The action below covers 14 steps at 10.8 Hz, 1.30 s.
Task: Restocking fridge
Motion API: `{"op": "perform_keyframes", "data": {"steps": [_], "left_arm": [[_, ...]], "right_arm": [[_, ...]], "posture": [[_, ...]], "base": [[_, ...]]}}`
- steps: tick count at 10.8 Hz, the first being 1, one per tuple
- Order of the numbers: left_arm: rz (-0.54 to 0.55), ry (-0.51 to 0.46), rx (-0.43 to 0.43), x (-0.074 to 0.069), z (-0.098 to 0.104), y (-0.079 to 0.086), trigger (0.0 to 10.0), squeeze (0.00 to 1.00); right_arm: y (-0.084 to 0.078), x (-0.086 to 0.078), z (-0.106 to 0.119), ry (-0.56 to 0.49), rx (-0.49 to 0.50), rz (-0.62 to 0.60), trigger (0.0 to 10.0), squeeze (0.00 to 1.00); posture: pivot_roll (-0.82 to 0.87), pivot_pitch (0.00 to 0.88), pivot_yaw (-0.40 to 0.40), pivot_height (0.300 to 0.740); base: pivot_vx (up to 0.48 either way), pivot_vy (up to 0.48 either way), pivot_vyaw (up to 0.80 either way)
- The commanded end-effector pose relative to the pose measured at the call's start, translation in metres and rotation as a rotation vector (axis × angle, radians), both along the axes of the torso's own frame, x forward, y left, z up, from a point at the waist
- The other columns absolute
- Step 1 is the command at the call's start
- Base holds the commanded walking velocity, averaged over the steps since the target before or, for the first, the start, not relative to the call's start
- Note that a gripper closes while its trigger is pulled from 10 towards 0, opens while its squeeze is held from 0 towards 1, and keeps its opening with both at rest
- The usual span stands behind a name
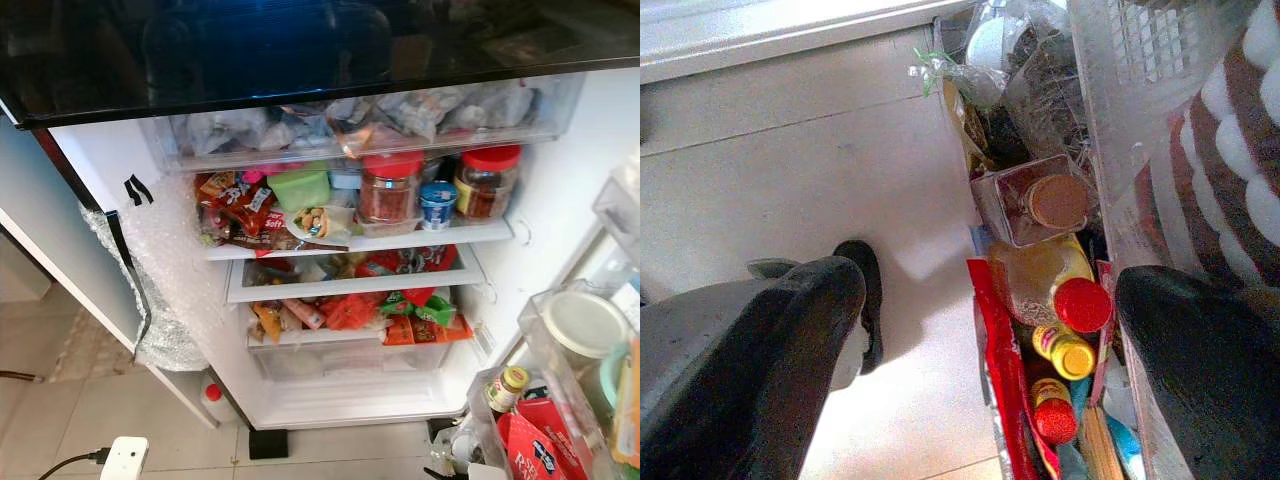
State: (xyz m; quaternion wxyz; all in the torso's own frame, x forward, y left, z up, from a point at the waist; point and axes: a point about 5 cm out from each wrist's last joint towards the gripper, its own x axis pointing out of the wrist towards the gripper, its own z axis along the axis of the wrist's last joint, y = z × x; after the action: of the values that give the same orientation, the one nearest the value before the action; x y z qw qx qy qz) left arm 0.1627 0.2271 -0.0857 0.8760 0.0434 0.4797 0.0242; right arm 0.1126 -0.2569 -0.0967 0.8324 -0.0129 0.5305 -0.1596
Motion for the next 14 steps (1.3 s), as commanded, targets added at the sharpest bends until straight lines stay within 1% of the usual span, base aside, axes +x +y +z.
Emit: {"op": "perform_keyframes", "data": {"steps": [1,3,4,5,7,10,11,12,14], "left_arm": [[0.002,0.013,0.018,-0.002,0.0,0.005,10.0,0.0],[0.003,0.012,0.019,-0.002,0.0,0.005,10.0,0.0],[0.001,0.013,0.019,-0.002,0.0,0.005,10.0,0.0],[0.001,0.014,0.018,-0.002,0.0,0.005,10.0,0.0],[-0.001,0.017,0.018,-0.003,0.0,0.005,10.0,0.0],[0.0,0.016,0.016,-0.002,0.0,0.004,10.0,0.0],[0.001,0.015,0.015,-0.002,0.0,0.004,10.0,0.0],[0.001,0.014,0.015,-0.002,0.0,0.004,10.0,0.0],[0.001,0.014,0.015,-0.002,0.0,0.004,10.0,0.0]], "right_arm": [[-0.003,-0.002,0.0,0.006,-0.017,-0.011,10.0,0.0],[-0.003,-0.001,0.001,0.005,-0.037,-0.018,10.0,0.0],[-0.006,-0.001,0.001,0.005,-0.048,-0.023,10.0,0.0],[-0.013,-0.006,0.003,0.008,-0.064,-0.036,10.0,0.0],[-0.016,-0.007,0.003,0.006,-0.077,-0.053,10.0,0.0],[-0.033,-0.004,0.011,-0.011,-0.125,-0.087,10.0,0.0],[-0.036,-0.002,0.012,-0.019,-0.132,-0.097,10.0,0.0],[-0.042,-0.001,0.015,-0.035,-0.142,-0.147,10.0,0.0],[-0.05,0.001,0.02,-0.045,-0.168,-0.164,10.0,0.0]], "posture": [[-0.11,0.003,0.082,0.74],[-0.11,0.007,0.083,0.74],[-0.11,0.006,0.083,0.74],[-0.12,0.005,0.082,0.74],[-0.13,0.001,0.077,0.74],[-0.13,0.0,0.076,0.74],[-0.13,0.0,0.075,0.74],[-0.13,0.0,0.077,0.74],[-0.13,0.0,0.076,0.74]], "base": [[0.0,0.0,0.0],[0.0,0.0,0.0],[0.0,0.0,0.0],[0.0,0.0,0.0],[0.0,0.0,0.0],[0.0,0.0,0.0],[0.0,0.0,0.0],[0.0,0.0,0.0],[0.0,0.0,0.0]]}}
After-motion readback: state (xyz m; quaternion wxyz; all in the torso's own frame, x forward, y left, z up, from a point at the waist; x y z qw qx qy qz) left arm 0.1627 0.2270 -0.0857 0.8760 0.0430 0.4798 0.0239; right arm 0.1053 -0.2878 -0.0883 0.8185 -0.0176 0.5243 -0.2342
